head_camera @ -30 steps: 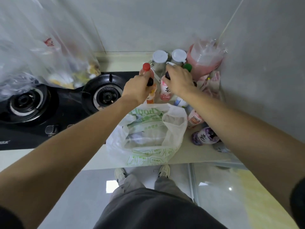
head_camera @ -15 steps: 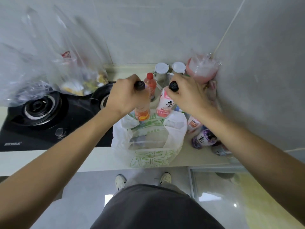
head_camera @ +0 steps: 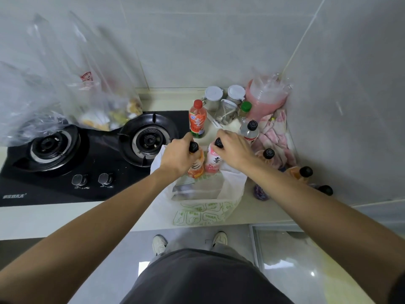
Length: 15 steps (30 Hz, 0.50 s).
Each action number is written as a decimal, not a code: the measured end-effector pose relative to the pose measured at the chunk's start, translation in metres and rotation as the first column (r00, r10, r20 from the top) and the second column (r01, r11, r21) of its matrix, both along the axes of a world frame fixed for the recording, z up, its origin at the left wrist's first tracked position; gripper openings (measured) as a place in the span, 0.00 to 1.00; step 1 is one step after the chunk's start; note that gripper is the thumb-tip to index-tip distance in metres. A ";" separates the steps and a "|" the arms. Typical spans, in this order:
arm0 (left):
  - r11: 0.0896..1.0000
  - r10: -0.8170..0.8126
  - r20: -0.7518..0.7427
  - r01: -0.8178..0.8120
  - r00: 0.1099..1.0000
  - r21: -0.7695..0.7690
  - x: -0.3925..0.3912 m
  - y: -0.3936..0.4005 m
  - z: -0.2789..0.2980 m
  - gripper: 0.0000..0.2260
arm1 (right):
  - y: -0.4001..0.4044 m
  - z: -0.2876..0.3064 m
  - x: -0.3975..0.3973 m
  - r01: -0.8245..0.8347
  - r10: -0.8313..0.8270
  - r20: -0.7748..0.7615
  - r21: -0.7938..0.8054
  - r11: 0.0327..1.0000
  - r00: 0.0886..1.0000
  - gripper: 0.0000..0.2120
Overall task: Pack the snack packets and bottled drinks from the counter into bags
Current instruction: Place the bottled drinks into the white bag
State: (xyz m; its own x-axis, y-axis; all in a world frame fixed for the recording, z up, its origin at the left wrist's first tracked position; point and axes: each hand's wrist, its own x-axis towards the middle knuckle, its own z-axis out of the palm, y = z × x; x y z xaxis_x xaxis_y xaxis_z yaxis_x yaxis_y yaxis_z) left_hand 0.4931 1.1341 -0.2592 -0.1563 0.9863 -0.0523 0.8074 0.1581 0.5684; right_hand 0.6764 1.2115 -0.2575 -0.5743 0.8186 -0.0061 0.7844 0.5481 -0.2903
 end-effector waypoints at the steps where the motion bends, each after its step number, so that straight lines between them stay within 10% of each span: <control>1: 1.000 0.006 0.005 -0.006 1.000 0.011 0.002 0.004 -0.001 0.13 | 0.003 -0.002 -0.004 0.004 -0.004 0.005 -0.001 1.000 1.000 0.13; 15: 1.000 0.023 -0.024 -0.024 0.999 -0.014 -0.001 0.082 -0.009 0.12 | 0.071 -0.004 -0.017 0.070 -0.070 0.016 0.029 0.997 0.997 0.13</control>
